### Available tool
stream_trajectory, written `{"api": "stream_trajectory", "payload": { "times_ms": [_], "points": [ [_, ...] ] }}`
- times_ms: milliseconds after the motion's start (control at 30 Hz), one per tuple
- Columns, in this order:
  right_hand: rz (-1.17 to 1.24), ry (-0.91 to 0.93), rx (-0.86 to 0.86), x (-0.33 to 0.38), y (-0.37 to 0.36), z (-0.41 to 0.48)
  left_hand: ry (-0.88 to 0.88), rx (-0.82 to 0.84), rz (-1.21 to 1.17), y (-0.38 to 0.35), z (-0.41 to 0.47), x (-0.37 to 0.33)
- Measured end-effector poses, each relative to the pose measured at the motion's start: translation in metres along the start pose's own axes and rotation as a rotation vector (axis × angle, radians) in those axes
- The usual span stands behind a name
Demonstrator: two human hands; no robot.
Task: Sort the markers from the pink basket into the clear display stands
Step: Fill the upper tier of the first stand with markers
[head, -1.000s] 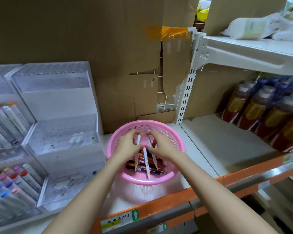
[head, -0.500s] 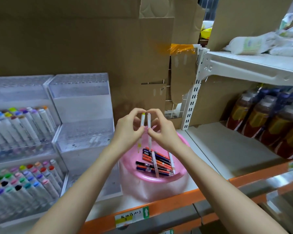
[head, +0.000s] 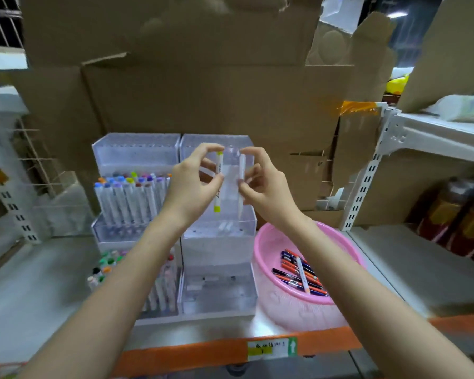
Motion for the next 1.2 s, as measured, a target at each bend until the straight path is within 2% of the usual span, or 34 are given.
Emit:
{"api": "stream_trajectory", "payload": {
  "times_ms": [300, 500, 867, 1200],
  "points": [
    [0.009, 0.051, 0.007, 0.045, -0.084, 0.035, 0.008, -0.094, 0.02, 0.1, 0.012, 0.04],
    [-0.047, 0.057, -0.019, 0.058, -0.12, 0.045, -0.004, -0.134, -0.011, 0.138, 0.022, 0.063],
    [-0.098, 0.026, -0.166, 0.057, -0.123, 0.035, -0.008, 0.042, -0.24, 0.111, 0.027, 0.081],
    [-0.128, -0.007, -0.198, 0.049, -0.123, 0.027, -0.041, 0.114, -0.162, 0.093, 0.025, 0.094]
  ]
}}
Point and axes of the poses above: each hand's wrist, its own z-axis towards the middle knuckle, its own y-axis out of the back of the hand, x = y × z, the point moved 9 cm from there along z, towards the middle knuckle, and after that the axes turned 2 degrees about -x, right-handed, at the moved point
